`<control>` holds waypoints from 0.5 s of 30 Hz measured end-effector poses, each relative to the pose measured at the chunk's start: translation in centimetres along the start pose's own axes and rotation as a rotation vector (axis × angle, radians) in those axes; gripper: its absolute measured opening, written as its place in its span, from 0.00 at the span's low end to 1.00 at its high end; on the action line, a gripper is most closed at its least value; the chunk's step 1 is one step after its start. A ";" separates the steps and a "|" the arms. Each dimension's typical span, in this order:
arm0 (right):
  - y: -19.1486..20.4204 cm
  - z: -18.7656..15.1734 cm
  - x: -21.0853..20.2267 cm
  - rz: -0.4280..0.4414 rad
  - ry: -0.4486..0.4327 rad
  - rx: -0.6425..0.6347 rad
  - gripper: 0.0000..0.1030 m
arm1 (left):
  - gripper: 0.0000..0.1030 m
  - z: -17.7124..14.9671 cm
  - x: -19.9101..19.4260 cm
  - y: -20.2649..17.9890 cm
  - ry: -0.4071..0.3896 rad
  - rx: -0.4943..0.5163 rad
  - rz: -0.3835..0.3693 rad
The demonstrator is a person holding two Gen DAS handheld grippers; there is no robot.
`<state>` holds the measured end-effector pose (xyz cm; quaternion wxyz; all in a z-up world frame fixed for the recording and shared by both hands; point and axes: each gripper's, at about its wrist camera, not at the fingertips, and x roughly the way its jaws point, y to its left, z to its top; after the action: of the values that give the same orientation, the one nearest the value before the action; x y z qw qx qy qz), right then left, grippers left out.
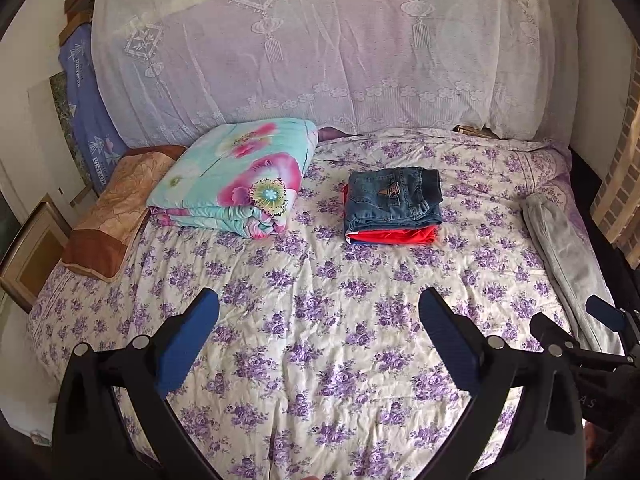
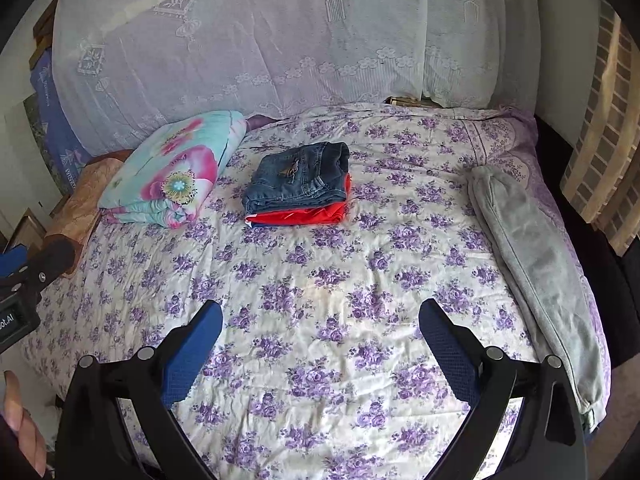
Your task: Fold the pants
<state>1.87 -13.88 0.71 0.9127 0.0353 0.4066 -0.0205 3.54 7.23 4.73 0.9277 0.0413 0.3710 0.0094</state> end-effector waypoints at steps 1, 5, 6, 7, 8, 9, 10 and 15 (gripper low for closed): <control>0.1 0.1 -0.1 -0.002 -0.003 -0.004 0.96 | 0.95 0.0 0.0 0.1 0.001 -0.003 -0.002; 0.3 0.3 -0.1 -0.011 -0.011 -0.010 0.96 | 0.95 0.1 0.2 0.1 0.002 -0.011 -0.005; 0.4 0.3 -0.1 -0.013 -0.010 -0.012 0.96 | 0.95 0.0 0.2 0.0 0.003 -0.010 -0.004; 0.4 0.3 0.0 -0.014 -0.008 -0.012 0.96 | 0.95 0.1 0.4 0.0 0.006 -0.009 -0.005; 0.4 0.3 0.1 -0.014 -0.004 -0.012 0.96 | 0.95 0.0 0.3 0.0 0.009 -0.011 -0.007; 0.3 0.3 0.3 -0.012 0.001 -0.009 0.96 | 0.95 0.1 0.5 0.0 0.013 -0.009 -0.008; 0.3 0.3 0.3 -0.010 0.005 -0.007 0.96 | 0.95 0.1 0.6 0.0 0.016 -0.008 -0.009; 0.1 0.4 0.6 -0.011 0.003 -0.001 0.96 | 0.95 0.5 1.0 -0.3 0.017 0.000 -0.014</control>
<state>2.54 -13.80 0.55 0.9119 0.0325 0.4083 -0.0254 4.60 6.98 4.42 0.9244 0.0385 0.3794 0.0031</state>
